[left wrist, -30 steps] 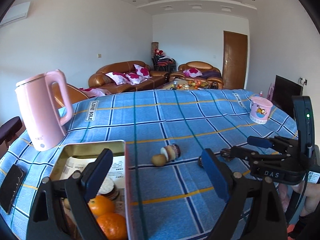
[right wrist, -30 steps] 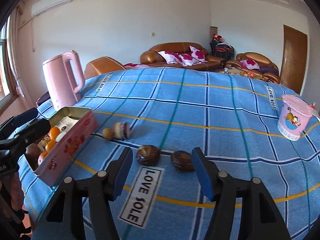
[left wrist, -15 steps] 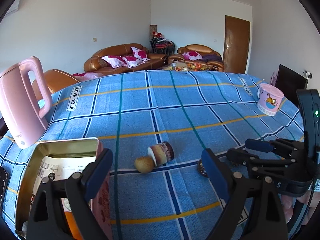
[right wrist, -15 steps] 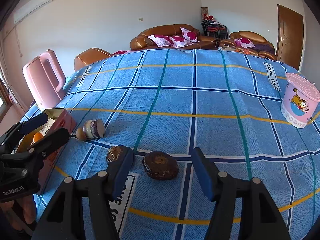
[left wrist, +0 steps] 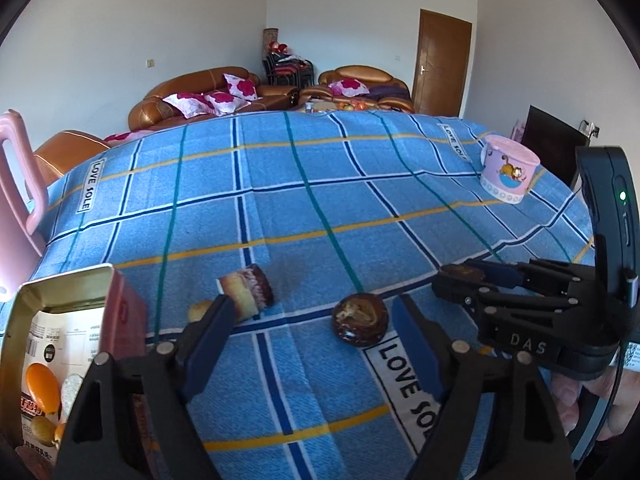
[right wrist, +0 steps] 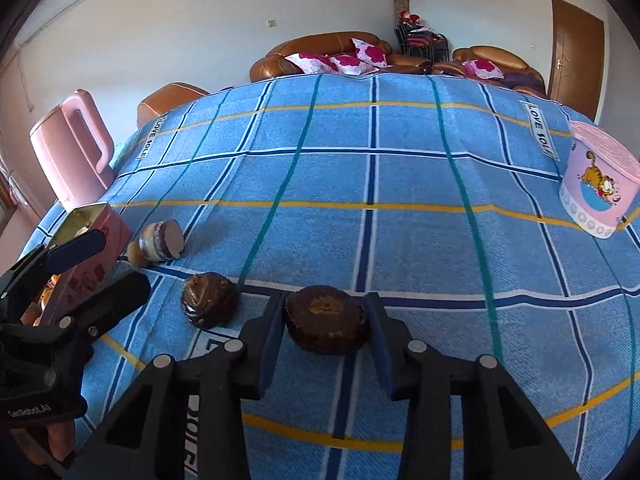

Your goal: Organize fruits

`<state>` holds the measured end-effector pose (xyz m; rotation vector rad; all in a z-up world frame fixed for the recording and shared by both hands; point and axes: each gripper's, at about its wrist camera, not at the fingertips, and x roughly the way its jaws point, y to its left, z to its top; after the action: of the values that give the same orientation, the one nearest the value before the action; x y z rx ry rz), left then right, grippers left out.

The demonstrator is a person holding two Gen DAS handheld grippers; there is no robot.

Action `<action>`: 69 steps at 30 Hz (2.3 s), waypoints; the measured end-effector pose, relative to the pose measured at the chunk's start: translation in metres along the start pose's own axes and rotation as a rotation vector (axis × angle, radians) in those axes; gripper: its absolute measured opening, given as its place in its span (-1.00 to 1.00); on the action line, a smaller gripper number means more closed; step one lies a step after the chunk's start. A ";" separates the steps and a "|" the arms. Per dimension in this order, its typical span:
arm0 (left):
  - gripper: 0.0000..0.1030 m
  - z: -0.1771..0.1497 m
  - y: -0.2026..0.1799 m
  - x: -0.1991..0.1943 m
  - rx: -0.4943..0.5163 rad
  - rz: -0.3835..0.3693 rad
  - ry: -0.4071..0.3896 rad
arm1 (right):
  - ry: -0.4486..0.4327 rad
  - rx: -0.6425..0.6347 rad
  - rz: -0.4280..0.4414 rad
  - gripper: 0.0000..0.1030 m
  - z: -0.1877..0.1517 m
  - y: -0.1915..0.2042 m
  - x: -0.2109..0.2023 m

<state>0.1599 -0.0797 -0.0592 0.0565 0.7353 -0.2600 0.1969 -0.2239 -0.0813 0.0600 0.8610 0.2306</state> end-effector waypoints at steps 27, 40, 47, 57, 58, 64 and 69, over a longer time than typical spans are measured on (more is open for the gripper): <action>-0.27 0.004 -0.009 0.032 -0.059 -0.112 0.087 | -0.026 0.034 0.048 -0.19 -0.001 -0.010 -0.005; -0.27 0.005 -0.006 0.016 -0.061 -0.093 0.004 | -0.088 -0.006 0.084 -0.19 -0.001 -0.003 -0.018; -0.27 0.005 -0.012 0.006 -0.027 -0.060 -0.044 | -0.117 -0.013 0.101 -0.19 -0.002 -0.002 -0.023; -0.27 0.005 -0.011 -0.001 -0.033 -0.047 -0.082 | -0.148 -0.019 0.106 -0.19 -0.004 -0.001 -0.029; -0.27 0.004 -0.011 -0.002 -0.034 -0.046 -0.087 | -0.153 -0.020 0.106 -0.19 -0.004 -0.001 -0.029; -0.27 0.003 -0.010 -0.008 -0.039 -0.041 -0.117 | -0.179 -0.029 0.103 -0.19 -0.005 -0.001 -0.035; -0.27 0.003 -0.010 -0.010 -0.039 -0.034 -0.128 | -0.203 -0.032 0.107 -0.19 -0.007 -0.001 -0.039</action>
<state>0.1521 -0.0876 -0.0501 -0.0102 0.6139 -0.2792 0.1672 -0.2340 -0.0565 0.0978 0.6529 0.3325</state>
